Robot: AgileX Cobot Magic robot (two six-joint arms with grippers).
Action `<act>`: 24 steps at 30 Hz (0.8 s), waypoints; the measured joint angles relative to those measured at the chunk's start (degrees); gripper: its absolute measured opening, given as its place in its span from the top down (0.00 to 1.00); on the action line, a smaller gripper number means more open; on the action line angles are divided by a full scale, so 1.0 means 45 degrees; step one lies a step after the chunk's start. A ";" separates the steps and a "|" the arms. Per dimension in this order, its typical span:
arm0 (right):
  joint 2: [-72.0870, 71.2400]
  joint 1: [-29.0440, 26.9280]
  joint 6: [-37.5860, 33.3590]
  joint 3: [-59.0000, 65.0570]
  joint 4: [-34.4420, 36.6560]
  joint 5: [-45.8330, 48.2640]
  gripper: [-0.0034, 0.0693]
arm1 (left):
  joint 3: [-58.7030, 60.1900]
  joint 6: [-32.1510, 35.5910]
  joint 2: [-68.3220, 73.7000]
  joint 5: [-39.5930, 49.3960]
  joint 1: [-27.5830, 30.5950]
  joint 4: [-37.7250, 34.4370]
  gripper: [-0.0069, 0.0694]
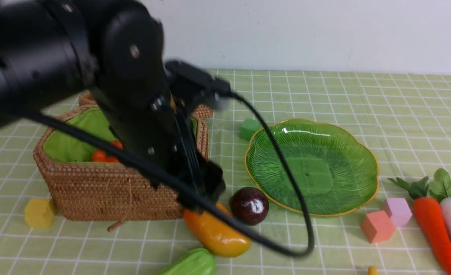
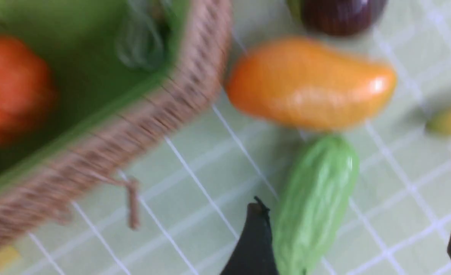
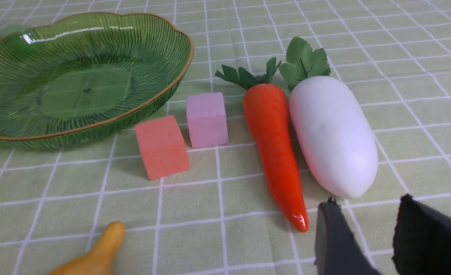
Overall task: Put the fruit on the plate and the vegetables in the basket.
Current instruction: Take a chayote with your left arm and place it on the basket on the left.
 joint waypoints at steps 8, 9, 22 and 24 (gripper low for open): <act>0.0000 0.0000 0.0000 0.0000 0.0000 0.0000 0.62 | 0.4026 0.1120 0.0092 -0.3039 -0.0241 0.0032 0.16; 0.0000 0.0000 0.0000 0.0000 0.0000 0.0000 0.62 | 0.4524 0.1231 0.0131 -0.3804 -0.0241 -0.0003 0.16; 0.0000 0.0000 0.0000 0.0000 0.0000 0.0000 0.62 | 0.5693 0.1498 0.1530 -0.5578 -0.0264 -0.0369 0.34; 0.0000 0.0000 0.0000 0.0000 0.0000 0.0000 0.62 | 0.5450 0.1650 0.1211 -0.4600 -0.0264 -0.0387 0.34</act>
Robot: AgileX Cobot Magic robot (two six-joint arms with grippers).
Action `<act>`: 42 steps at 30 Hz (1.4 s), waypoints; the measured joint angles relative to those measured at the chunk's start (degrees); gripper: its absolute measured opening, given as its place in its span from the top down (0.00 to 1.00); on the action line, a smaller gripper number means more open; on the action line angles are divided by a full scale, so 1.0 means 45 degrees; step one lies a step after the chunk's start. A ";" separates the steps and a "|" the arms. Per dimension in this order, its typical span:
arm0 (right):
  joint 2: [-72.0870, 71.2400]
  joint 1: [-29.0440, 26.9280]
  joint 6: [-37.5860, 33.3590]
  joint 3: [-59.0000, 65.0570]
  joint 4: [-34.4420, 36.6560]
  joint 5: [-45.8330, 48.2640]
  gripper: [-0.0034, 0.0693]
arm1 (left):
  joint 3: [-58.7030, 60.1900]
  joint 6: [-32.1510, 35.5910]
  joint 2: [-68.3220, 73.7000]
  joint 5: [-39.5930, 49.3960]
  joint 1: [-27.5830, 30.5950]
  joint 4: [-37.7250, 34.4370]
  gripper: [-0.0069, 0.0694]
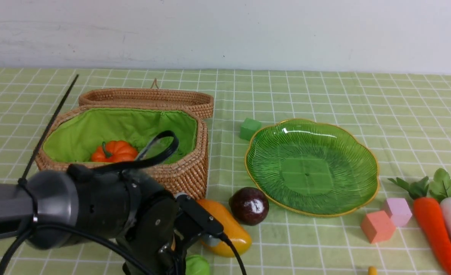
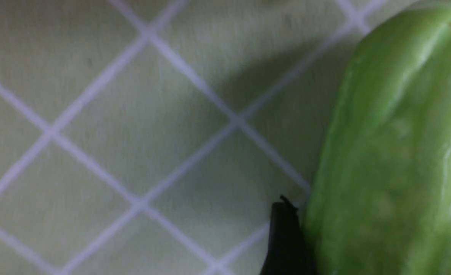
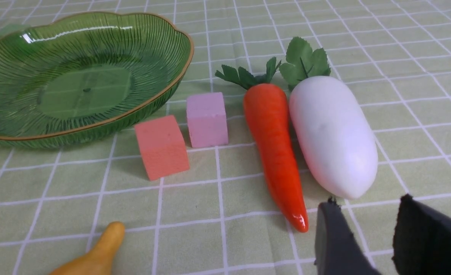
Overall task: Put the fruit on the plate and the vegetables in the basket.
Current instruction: Take a chayote with your left arm and place it on the basket on the left, then grab the mango with your left arm and place it on the right plate
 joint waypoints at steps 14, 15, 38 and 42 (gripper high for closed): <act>0.0000 0.0000 0.0000 0.0000 0.0000 0.0000 0.62 | -0.4757 0.1905 -0.2930 0.2581 0.4340 -0.1522 0.34; 0.0000 0.0000 0.0000 0.0000 0.0000 0.0000 0.62 | -0.5068 0.1674 -0.2758 0.2509 0.4787 -0.1801 0.34; 0.0000 0.0000 0.0000 0.0000 0.0000 0.0000 0.62 | -0.8723 -0.3395 0.1214 0.2856 0.4690 0.1202 0.04; 0.0000 0.0000 0.0000 0.0000 0.0000 0.0000 0.62 | -0.8672 -0.3878 0.0622 0.3939 0.4677 0.0267 0.06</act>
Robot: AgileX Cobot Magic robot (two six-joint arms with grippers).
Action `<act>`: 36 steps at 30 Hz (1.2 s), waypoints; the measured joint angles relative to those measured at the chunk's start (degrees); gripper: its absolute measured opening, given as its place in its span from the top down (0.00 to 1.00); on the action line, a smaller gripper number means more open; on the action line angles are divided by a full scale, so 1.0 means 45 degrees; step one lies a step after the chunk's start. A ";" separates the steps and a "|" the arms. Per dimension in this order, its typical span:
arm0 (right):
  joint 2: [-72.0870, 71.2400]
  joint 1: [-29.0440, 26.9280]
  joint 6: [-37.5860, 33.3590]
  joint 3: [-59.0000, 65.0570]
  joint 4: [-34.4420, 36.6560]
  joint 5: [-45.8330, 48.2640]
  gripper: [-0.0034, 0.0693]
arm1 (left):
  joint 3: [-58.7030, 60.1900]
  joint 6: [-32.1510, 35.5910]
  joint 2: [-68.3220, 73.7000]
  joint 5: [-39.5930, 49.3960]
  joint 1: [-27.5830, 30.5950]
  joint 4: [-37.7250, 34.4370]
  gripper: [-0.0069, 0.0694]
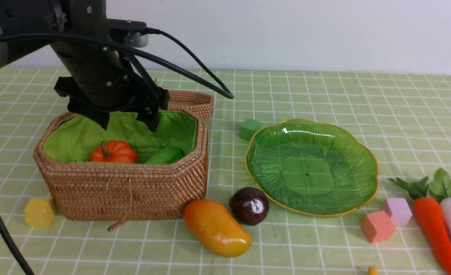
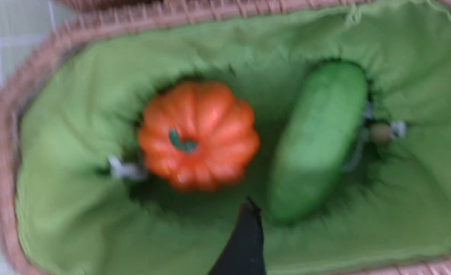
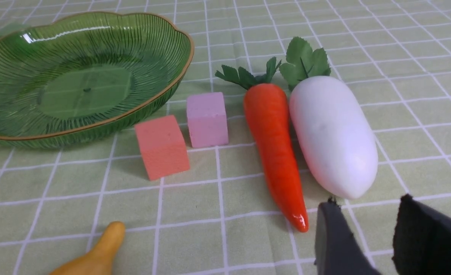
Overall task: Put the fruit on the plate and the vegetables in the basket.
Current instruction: Grab the mango with your left arm and place it on the right plate
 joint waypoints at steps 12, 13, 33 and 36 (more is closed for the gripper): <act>0.0000 0.0000 0.0000 0.0000 0.0000 0.0000 0.62 | 0.3046 -0.1488 -0.1054 -0.1133 -0.1392 -0.6081 0.16; 0.0000 0.0000 0.0000 0.0000 0.0000 0.0000 0.62 | 0.3061 -0.1715 -0.0935 -0.1358 -0.1712 -0.6094 0.16; 0.0000 0.0000 0.0000 0.0000 0.0000 0.0000 0.62 | 0.3147 -0.8644 0.1799 -0.3268 -0.3401 -0.1728 0.16; 0.0000 0.0000 0.0000 0.0000 0.0000 0.0000 0.62 | 0.3147 -0.8797 0.1944 -0.3277 -0.3401 -0.1615 0.16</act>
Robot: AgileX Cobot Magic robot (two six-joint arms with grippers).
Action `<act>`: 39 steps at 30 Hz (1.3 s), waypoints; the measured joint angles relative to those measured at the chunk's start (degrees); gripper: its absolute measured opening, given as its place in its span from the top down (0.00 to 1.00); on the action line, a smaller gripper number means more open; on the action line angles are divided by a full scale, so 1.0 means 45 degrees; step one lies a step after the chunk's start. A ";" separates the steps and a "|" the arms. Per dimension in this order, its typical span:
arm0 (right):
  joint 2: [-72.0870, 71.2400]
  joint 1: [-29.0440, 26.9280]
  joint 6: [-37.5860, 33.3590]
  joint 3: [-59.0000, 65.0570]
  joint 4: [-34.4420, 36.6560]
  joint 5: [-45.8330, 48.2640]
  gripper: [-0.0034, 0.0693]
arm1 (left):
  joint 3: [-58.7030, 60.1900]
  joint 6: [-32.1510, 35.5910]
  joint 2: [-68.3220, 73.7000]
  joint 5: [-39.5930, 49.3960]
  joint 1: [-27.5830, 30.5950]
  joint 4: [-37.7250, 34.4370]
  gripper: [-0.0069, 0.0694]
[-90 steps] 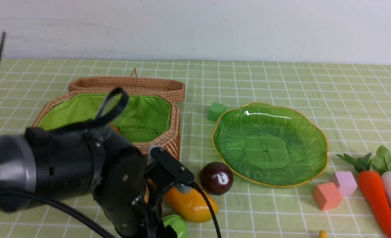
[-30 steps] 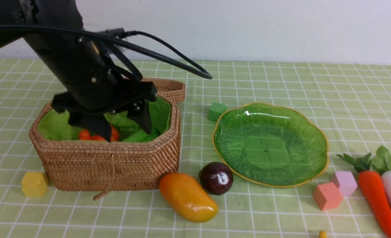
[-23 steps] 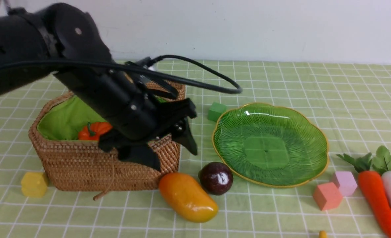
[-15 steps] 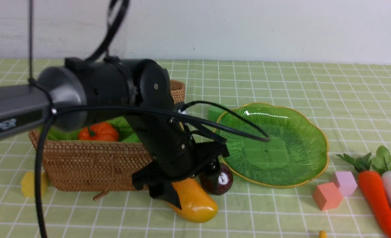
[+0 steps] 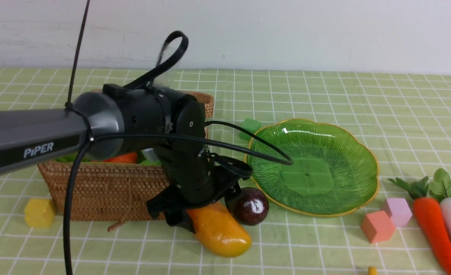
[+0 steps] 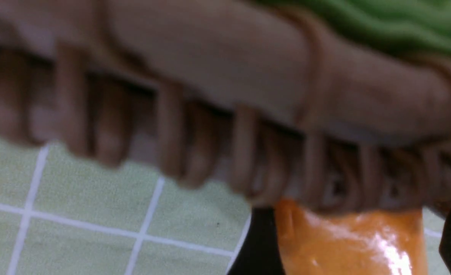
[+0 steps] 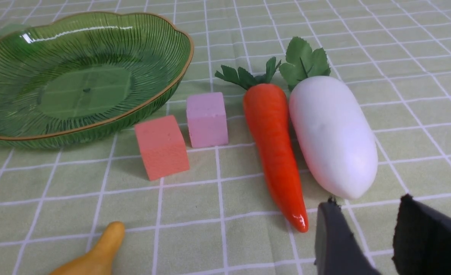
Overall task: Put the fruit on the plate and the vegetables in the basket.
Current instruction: Grab the mango with your left arm and place it on the right plate
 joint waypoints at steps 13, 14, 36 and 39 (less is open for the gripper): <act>0.0000 0.0000 0.0000 0.0000 0.0000 0.0000 0.62 | -0.0101 0.0541 0.0517 0.0036 0.0000 -0.0106 0.17; 0.0000 0.0000 0.0000 0.0000 0.0000 0.0000 0.62 | -0.0101 0.0794 0.0517 0.0096 0.0000 -0.0140 0.18; 0.0000 0.0000 0.0000 0.0000 0.0000 0.0000 0.62 | -0.0074 0.7546 -0.0884 0.4758 -0.0028 -0.2403 0.22; 0.0000 0.0000 0.0000 0.0000 0.0000 0.0000 0.62 | -0.0074 0.7588 -0.1190 0.4555 -0.0028 -0.1961 0.22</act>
